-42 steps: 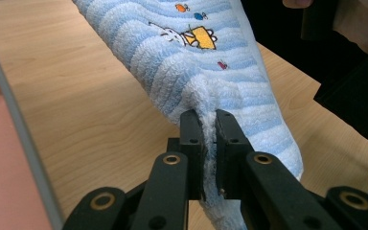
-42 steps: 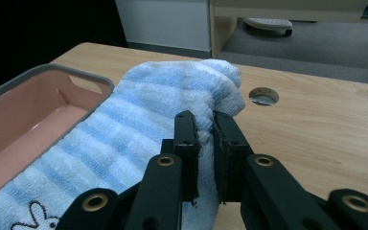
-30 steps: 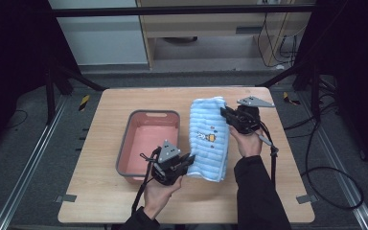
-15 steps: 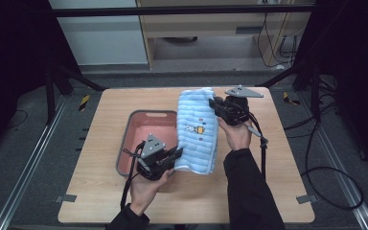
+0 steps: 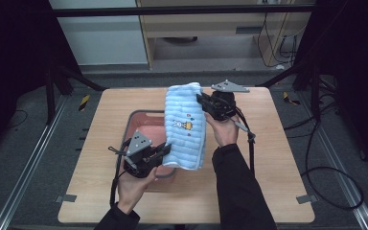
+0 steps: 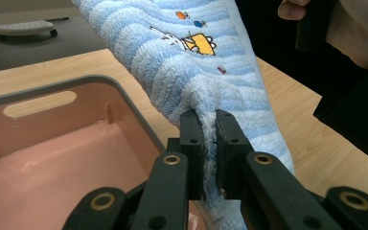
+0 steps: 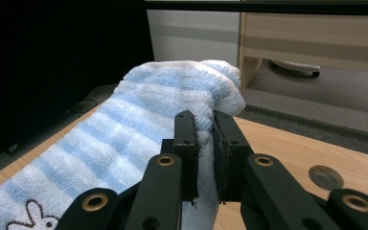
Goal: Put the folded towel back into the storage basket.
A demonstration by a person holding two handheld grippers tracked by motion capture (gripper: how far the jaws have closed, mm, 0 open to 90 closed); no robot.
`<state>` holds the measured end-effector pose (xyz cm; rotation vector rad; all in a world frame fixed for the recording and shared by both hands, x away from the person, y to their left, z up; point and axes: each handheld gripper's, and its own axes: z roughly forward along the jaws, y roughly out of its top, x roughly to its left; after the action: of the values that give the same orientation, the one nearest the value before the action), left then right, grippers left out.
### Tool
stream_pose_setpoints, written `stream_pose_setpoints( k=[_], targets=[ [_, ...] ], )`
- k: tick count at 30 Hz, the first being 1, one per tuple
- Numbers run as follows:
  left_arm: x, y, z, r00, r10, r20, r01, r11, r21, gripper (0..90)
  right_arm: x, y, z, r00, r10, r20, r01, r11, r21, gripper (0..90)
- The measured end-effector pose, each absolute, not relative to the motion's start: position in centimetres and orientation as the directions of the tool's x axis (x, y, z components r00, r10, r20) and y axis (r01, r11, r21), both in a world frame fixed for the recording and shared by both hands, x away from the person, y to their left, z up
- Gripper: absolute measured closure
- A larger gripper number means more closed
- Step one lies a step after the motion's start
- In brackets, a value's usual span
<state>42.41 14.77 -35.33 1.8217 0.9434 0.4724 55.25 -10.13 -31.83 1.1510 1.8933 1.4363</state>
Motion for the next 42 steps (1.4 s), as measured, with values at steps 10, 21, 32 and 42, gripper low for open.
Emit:
stream_pose_setpoints(
  k=[10,21,32,42],
  targets=[
    [42.7,17.0,-35.3,0.594,0.799,-0.097,0.403,-0.190,0.895,83.7,56.1,-7.5,-31.8,-0.542,0.834,0.099,0.316,0.094,0.944,81.6],
    [43.1,19.8,-35.6,0.548,0.830,-0.105,0.419,-0.164,0.893,83.7,57.2,-4.7,-32.4,-0.563,0.819,0.106,0.323,0.100,0.941,81.5],
    [43.8,21.6,-36.1,0.510,0.854,-0.106,0.441,-0.153,0.884,83.7,58.3,-2.6,-33.3,-0.578,0.807,0.121,0.328,0.095,0.940,81.5],
    [44.5,22.4,-37.4,0.487,0.866,-0.115,0.473,-0.151,0.868,83.7,59.0,-1.6,-34.6,-0.580,0.806,0.123,0.348,0.108,0.931,81.5]
  ],
)
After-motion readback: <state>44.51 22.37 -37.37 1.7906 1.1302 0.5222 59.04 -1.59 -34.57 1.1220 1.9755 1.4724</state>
